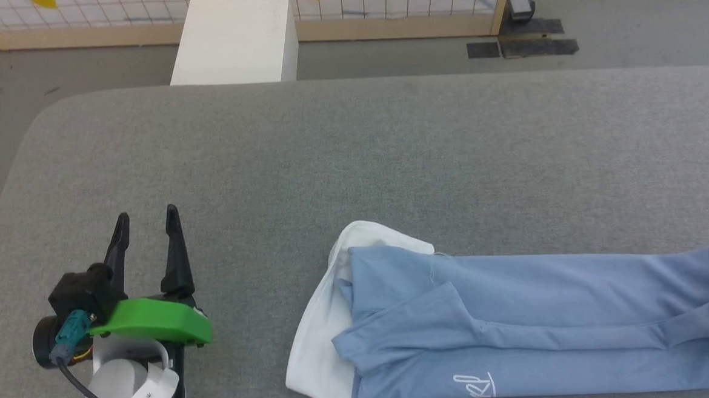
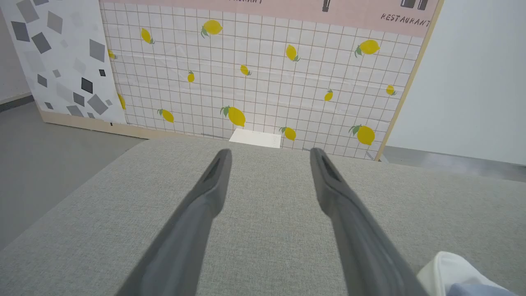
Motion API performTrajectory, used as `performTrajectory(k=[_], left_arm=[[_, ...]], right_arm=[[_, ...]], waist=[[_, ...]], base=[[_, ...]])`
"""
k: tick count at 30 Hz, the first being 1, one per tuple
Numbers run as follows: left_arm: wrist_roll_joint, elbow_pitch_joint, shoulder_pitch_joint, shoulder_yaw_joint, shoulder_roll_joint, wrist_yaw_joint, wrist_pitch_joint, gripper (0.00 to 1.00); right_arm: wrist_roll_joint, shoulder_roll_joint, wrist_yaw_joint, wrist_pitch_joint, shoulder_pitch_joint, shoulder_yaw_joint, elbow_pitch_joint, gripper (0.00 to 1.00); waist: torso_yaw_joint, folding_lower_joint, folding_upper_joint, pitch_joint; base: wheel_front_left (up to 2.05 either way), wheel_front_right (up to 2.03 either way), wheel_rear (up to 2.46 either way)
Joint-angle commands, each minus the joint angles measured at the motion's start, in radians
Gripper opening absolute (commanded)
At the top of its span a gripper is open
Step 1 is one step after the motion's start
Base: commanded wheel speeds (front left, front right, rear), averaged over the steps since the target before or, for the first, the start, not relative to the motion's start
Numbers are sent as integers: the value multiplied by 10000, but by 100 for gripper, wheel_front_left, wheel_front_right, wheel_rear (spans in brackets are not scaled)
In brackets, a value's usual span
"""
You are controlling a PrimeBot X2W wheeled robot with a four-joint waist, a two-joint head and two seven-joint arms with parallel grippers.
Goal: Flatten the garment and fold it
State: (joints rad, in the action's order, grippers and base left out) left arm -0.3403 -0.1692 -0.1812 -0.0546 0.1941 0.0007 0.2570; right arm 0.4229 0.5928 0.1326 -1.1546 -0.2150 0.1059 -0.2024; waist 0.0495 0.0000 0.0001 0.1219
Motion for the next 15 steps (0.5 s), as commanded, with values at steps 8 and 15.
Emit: performTrajectory(k=[8,15], left_arm=[[155,-119,187,-129,150,34,-96,100],[161,-167,205,-276,215,35,-283,100]], right_arm=[[690,-134,-19,-1948,255,-1203,3136,0],[1166,-747,-19,-2051,-77,-2749,4149,0]], waist=[[-123,0,-1,-195],[-94,0,-1,-215]], base=[[0,0,0],[0,0,0]])
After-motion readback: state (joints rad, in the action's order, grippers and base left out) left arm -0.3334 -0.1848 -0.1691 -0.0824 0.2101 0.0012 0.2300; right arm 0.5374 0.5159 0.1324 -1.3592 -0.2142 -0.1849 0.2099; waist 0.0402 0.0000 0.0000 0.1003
